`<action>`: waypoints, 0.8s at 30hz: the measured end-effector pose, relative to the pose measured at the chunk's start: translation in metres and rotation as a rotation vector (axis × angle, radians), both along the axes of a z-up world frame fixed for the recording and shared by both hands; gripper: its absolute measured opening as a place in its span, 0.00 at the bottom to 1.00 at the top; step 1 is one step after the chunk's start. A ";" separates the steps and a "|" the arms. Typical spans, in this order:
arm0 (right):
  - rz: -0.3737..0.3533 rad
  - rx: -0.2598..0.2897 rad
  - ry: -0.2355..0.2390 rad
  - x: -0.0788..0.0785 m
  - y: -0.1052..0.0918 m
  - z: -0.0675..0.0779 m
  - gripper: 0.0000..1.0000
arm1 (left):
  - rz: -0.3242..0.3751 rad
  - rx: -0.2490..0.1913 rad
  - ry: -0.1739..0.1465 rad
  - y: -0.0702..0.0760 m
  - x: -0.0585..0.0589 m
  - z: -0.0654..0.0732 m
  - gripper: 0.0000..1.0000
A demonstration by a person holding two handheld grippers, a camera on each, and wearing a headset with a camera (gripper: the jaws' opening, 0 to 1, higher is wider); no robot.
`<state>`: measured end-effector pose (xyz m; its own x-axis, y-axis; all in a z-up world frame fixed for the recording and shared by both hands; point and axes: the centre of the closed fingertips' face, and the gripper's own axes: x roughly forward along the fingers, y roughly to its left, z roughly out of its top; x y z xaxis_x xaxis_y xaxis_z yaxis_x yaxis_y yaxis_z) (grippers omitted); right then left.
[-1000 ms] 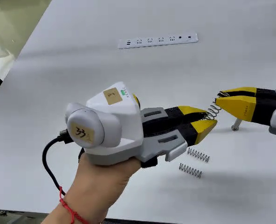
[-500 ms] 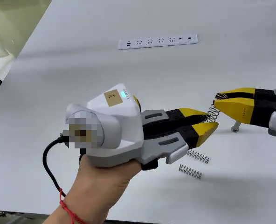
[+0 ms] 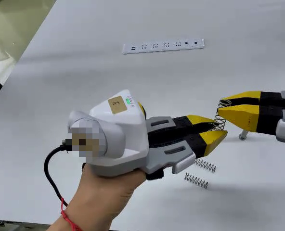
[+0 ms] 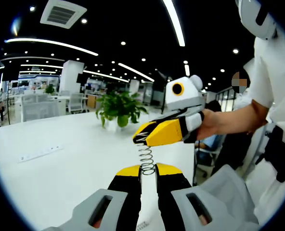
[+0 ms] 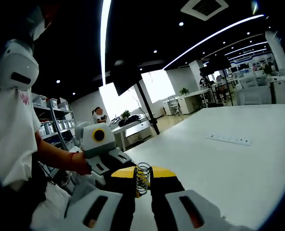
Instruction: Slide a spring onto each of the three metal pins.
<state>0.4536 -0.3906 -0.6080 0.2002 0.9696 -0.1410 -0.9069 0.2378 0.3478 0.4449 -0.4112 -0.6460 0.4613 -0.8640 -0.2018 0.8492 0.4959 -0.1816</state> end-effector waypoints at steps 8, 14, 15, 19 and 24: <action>0.027 -0.043 -0.046 -0.002 0.001 0.001 0.12 | -0.010 -0.003 -0.010 0.000 -0.001 0.001 0.11; 0.039 -0.058 -0.054 -0.003 0.002 0.000 0.16 | -0.022 0.001 -0.013 -0.001 -0.004 -0.001 0.10; 0.039 -0.062 -0.052 -0.003 0.002 0.000 0.18 | -0.025 0.004 -0.014 -0.001 -0.004 -0.001 0.10; 0.081 -0.109 -0.080 -0.004 -0.001 -0.001 0.21 | -0.033 0.006 -0.012 -0.002 -0.005 -0.002 0.10; 0.201 -0.226 -0.142 -0.006 -0.012 -0.003 0.23 | -0.047 0.015 -0.015 -0.003 -0.007 -0.004 0.10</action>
<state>0.4481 -0.4024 -0.6105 0.0410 0.9390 -0.3415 -0.9792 0.1057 0.1731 0.4376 -0.4139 -0.6500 0.4237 -0.8815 -0.2084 0.8740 0.4583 -0.1614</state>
